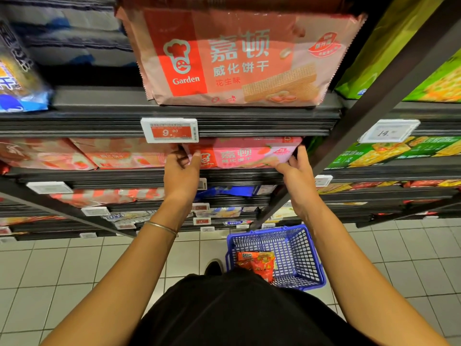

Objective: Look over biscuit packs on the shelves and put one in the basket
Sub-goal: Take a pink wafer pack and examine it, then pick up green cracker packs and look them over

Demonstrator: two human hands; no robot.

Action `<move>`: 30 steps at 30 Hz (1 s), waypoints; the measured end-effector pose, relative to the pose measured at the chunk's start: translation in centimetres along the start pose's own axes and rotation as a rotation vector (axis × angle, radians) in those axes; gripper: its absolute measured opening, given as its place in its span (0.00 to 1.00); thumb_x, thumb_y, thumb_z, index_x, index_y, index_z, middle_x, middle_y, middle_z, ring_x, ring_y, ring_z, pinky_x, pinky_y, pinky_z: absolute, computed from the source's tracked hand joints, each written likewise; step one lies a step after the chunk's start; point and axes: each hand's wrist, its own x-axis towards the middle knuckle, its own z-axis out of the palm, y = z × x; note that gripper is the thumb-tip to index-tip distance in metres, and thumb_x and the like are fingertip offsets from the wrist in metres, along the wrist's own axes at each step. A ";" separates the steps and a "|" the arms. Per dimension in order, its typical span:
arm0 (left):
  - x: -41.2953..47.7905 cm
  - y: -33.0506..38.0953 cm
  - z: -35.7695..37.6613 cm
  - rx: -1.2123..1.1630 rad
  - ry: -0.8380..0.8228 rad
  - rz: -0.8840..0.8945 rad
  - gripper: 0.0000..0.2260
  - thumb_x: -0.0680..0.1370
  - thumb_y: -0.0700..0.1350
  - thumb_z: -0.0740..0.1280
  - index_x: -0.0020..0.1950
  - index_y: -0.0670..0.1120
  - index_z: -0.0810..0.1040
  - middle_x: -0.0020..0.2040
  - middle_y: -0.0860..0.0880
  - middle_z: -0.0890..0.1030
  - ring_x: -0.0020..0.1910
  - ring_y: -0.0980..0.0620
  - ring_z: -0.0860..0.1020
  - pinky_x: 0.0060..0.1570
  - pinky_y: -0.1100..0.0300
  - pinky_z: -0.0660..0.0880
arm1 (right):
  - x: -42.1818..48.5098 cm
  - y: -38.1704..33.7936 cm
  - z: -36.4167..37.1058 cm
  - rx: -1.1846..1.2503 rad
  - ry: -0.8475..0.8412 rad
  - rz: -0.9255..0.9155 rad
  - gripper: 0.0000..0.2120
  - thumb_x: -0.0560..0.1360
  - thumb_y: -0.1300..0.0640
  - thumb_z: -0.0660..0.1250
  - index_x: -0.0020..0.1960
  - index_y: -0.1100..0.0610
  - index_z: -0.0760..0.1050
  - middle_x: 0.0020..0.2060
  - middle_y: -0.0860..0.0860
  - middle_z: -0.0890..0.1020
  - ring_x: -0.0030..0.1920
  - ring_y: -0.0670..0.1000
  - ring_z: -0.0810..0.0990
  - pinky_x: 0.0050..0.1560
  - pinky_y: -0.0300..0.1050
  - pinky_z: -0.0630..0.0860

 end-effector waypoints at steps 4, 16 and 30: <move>-0.4 -0.6 0.3 -0.040 0.087 0.026 0.09 0.82 0.47 0.72 0.57 0.46 0.74 0.46 0.54 0.78 0.44 0.58 0.76 0.45 0.69 0.74 | -0.6 0.1 0.3 0.093 0.090 0.095 0.41 0.81 0.61 0.69 0.85 0.50 0.49 0.83 0.50 0.61 0.81 0.45 0.60 0.77 0.46 0.62; -2.3 -1.7 1.4 -0.062 0.193 0.065 0.12 0.82 0.42 0.70 0.64 0.50 0.73 0.54 0.52 0.77 0.52 0.54 0.75 0.52 0.66 0.74 | -3.0 1.3 -3.3 -0.021 0.015 0.112 0.21 0.83 0.59 0.67 0.75 0.58 0.73 0.69 0.49 0.78 0.70 0.48 0.75 0.73 0.48 0.71; -19.1 -3.1 18.4 0.038 -0.188 -0.017 0.08 0.84 0.41 0.68 0.63 0.44 0.79 0.51 0.50 0.81 0.50 0.54 0.79 0.54 0.54 0.75 | -0.7 1.4 -23.8 0.077 0.372 0.066 0.15 0.82 0.65 0.66 0.68 0.61 0.76 0.63 0.59 0.81 0.64 0.57 0.81 0.71 0.59 0.75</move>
